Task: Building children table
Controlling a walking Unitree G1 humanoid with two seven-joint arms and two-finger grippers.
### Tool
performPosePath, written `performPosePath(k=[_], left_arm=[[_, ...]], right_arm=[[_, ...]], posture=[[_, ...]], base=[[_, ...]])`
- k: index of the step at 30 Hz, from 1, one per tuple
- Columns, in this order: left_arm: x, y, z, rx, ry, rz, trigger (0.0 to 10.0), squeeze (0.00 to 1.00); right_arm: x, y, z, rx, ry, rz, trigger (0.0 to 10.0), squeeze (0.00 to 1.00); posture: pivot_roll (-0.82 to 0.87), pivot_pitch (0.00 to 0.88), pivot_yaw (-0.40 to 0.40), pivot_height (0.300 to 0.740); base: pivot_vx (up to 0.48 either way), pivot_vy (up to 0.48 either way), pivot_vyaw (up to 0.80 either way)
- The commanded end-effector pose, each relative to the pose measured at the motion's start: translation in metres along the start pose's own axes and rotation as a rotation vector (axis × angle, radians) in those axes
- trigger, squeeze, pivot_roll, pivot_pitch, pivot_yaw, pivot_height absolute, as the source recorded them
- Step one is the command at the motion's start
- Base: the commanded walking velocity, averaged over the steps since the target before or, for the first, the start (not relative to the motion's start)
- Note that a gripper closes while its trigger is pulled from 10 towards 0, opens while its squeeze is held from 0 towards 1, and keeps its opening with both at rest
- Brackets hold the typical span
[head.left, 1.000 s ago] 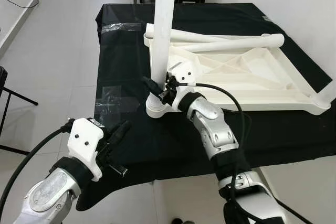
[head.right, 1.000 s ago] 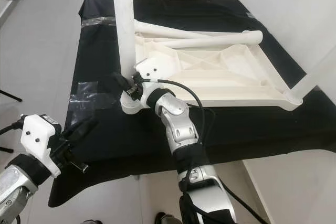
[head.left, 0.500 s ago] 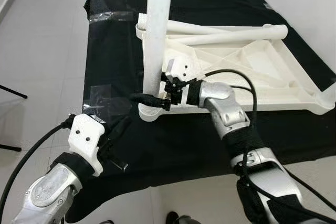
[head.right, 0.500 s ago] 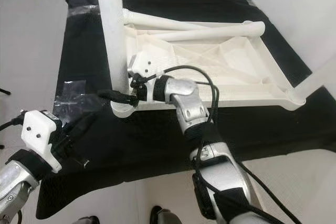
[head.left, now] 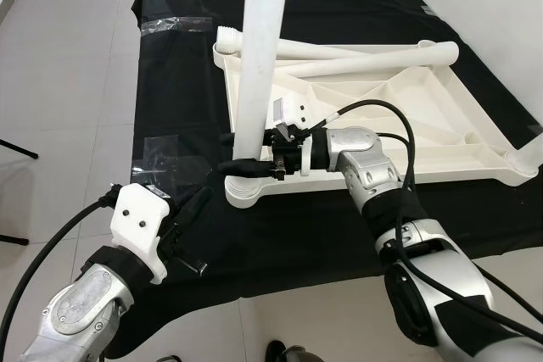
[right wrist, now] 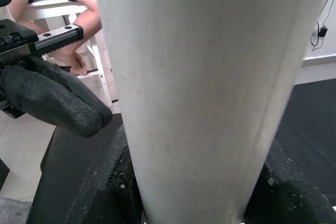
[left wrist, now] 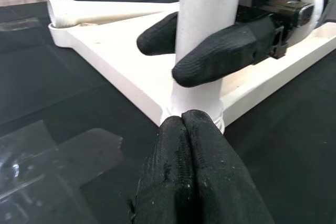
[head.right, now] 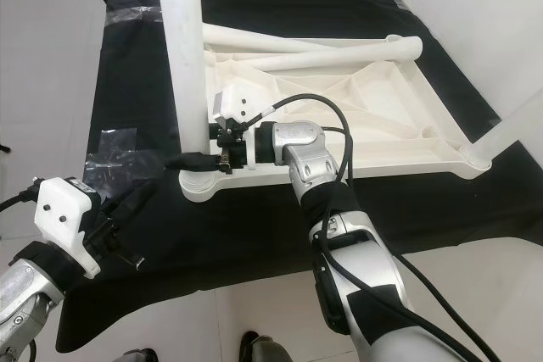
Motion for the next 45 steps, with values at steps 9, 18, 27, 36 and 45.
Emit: performPosePath(k=[9,18,27,36,45], left_arm=[[-0.001,-0.004,-0.003,0.016,-0.005,-0.003,10.0,0.0],[-0.004,-0.007,0.003,0.013,-0.029,-0.022,10.0,0.0],[-0.003,-0.005,0.003,0.003,-0.024,-0.016,10.0,0.0],[-0.006,-0.005,0.005,-0.001,-0.031,-0.018,10.0,0.0],[-0.003,-0.004,0.003,0.003,-0.023,-0.005,10.0,0.0]], right_arm=[[-0.011,-0.036,-0.006,0.07,-0.59,0.066,0.0,0.0],[0.026,-0.063,-0.013,0.188,-0.864,0.038,0.0,0.0],[0.026,-0.029,0.012,0.04,-0.519,0.018,10.0,1.0],[0.019,0.005,0.012,-0.018,-0.183,-0.143,10.0,0.0],[0.011,0.014,0.016,0.026,0.092,-0.136,10.0,0.0]], posture=[[0.1,0.23,-0.162,0.74],[0.09,0.21,-0.154,0.74],[0.09,0.203,-0.147,0.74],[0.1,0.207,-0.155,0.74],[0.11,0.217,-0.159,0.74]], base=[[0.0,0.0,0.0],[0.0,0.0,0.0],[0.0,0.0,0.0],[0.0,0.0,0.0],[0.0,0.0,0.0]])
Point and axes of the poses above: a point about 5 cm out from each wrist's last joint towards the gripper, its own z axis pointing out of the wrist towards the gripper, its own y axis along the axis of the wrist's last joint, x = y × z, the point moved 2 cm from there along z, pointing out of the wrist towards the gripper, and after that the axes turned 5 degrees about -z, right-handed, at the moved point
